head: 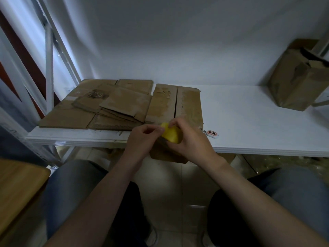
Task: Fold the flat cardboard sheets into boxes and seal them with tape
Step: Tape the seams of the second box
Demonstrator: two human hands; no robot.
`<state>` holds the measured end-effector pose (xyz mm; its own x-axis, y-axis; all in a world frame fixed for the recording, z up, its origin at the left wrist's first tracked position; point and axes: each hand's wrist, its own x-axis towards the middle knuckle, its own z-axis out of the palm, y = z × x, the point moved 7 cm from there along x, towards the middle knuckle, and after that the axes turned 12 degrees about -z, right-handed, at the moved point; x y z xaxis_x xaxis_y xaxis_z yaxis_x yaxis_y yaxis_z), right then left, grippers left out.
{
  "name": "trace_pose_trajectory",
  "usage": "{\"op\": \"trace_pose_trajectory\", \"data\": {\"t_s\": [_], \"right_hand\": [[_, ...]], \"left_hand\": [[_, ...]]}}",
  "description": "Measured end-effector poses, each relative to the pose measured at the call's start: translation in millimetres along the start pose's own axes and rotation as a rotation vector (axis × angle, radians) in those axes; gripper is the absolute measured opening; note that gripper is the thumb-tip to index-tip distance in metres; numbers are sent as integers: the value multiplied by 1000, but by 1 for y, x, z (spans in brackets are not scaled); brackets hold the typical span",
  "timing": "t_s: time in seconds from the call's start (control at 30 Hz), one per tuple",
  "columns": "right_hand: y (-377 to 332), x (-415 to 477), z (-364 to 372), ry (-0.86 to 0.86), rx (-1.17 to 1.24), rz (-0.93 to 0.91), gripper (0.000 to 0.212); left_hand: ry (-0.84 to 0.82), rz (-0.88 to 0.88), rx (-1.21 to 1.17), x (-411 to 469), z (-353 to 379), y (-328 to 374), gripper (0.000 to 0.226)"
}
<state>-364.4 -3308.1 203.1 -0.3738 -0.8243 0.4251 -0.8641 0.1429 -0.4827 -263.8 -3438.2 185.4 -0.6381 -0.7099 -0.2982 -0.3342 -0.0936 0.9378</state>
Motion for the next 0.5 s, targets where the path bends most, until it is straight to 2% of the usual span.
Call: {"op": "trace_pose_trajectory", "data": {"t_s": [0.07,0.17,0.23,0.4,0.5], "right_hand": [[-7,3,-8,-2,-65,-70,46],[-12,7,-14,-49,-142,-174,45],[-11,9,-19,-61,-166,-220,44],[-4,5,-27,-72,-36,-265,47],[5,10,-27,-192,-20,-220,46]], "left_hand": [[-3,3,11,2,2,7,8],[5,16,83,10,0,16,13],[-18,42,139,13,0,22,7],[-3,141,152,17,-10,32,4],[-3,142,153,22,-15,33,6]]}}
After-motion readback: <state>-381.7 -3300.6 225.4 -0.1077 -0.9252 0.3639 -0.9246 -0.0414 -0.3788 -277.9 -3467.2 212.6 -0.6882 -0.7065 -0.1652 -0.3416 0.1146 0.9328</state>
